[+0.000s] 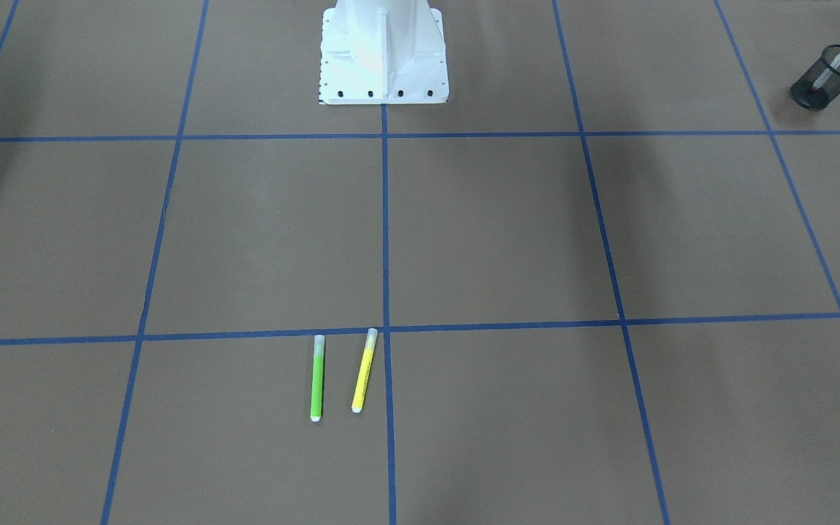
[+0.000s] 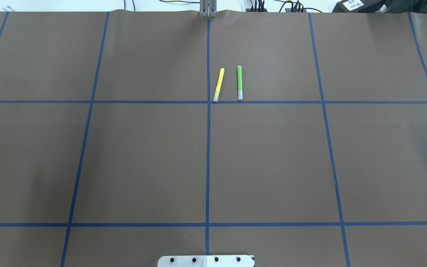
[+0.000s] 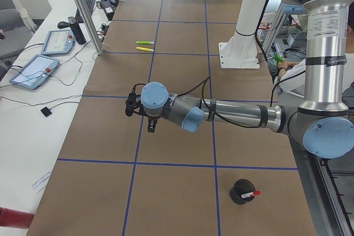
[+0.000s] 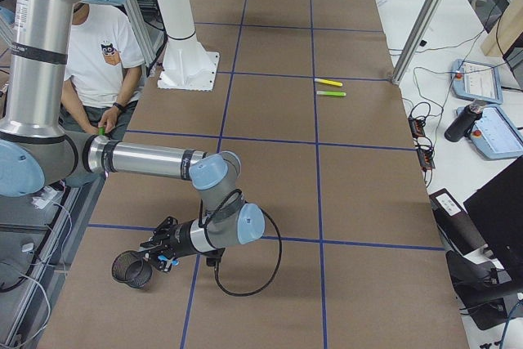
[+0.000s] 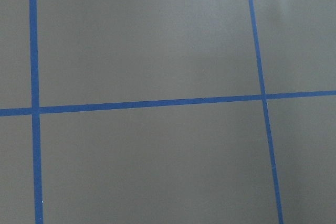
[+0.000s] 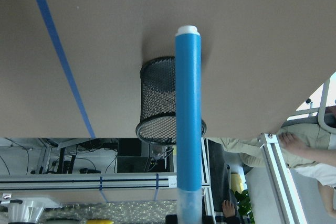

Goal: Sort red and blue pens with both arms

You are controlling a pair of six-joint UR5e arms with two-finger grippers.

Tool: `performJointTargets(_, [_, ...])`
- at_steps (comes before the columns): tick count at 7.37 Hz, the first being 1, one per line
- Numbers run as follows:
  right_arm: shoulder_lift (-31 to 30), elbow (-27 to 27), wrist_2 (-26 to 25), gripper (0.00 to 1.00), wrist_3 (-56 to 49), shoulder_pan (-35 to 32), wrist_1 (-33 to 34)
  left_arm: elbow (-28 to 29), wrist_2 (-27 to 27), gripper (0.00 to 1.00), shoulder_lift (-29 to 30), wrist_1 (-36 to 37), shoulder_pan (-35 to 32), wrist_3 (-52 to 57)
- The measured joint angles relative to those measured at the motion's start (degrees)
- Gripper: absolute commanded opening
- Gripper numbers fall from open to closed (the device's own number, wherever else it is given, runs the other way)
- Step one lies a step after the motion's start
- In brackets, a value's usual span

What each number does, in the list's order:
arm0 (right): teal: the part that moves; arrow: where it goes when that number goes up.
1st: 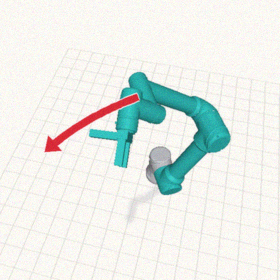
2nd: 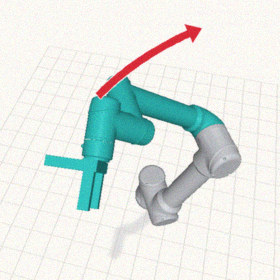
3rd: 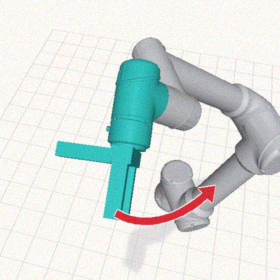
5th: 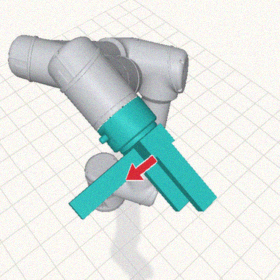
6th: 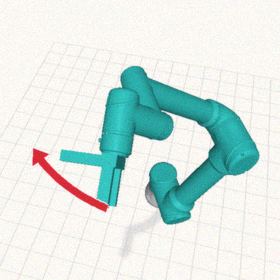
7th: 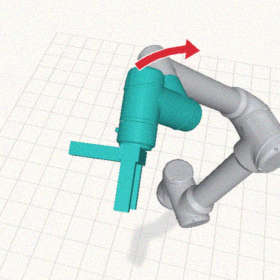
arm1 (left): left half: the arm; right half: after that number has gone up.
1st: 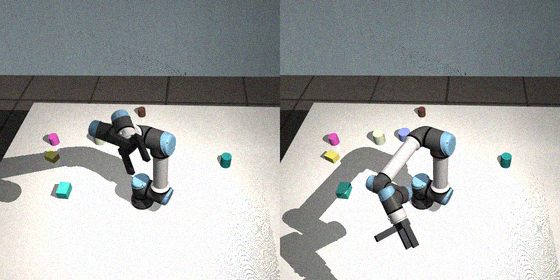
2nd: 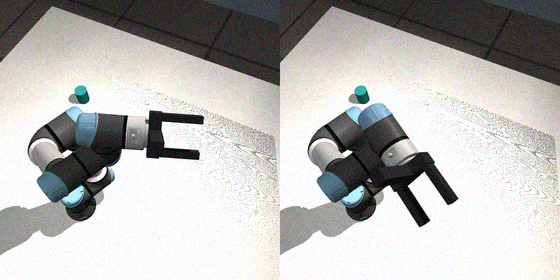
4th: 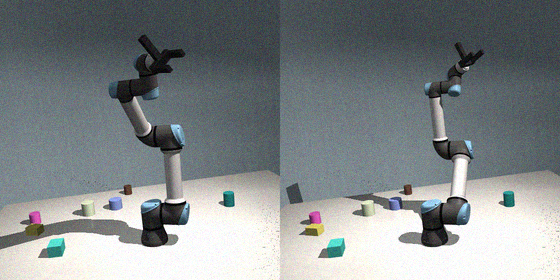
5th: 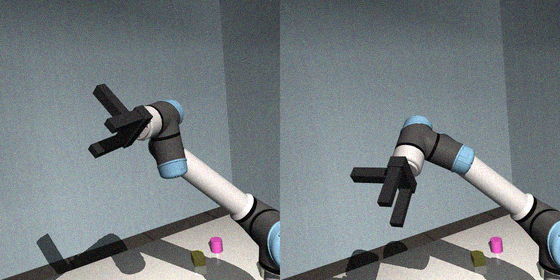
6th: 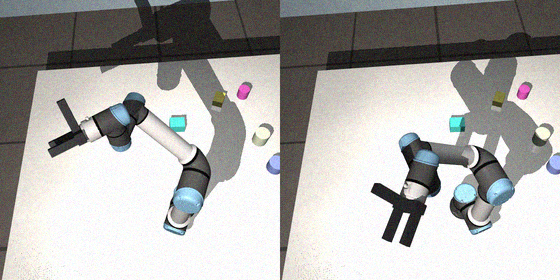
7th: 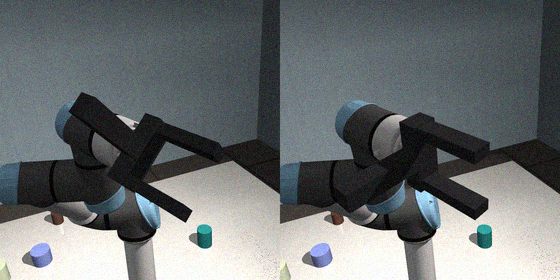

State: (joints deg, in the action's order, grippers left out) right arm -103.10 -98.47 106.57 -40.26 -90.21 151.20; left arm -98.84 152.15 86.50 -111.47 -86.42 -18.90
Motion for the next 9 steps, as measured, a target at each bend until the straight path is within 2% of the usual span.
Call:
performJointTargets(4, [-6.5, 0.8, -1.0, 0.0, -4.4, -0.2, 2.0, -2.6, 0.1, 1.0, -1.3, -0.3, -0.1, -0.1])
performJointTargets(6, [-7.1, 3.9, -0.3, 0.0, -4.7, -0.2, 1.2, -3.9, 0.0, 1.0, -2.1, -0.1, -0.2, -0.1])
performJointTargets(9, [-6.5, 9.9, 2.7, 0.0, -4.5, -0.2, -3.5, -8.1, 0.0, 1.0, -4.7, 0.0, -0.4, -0.5])
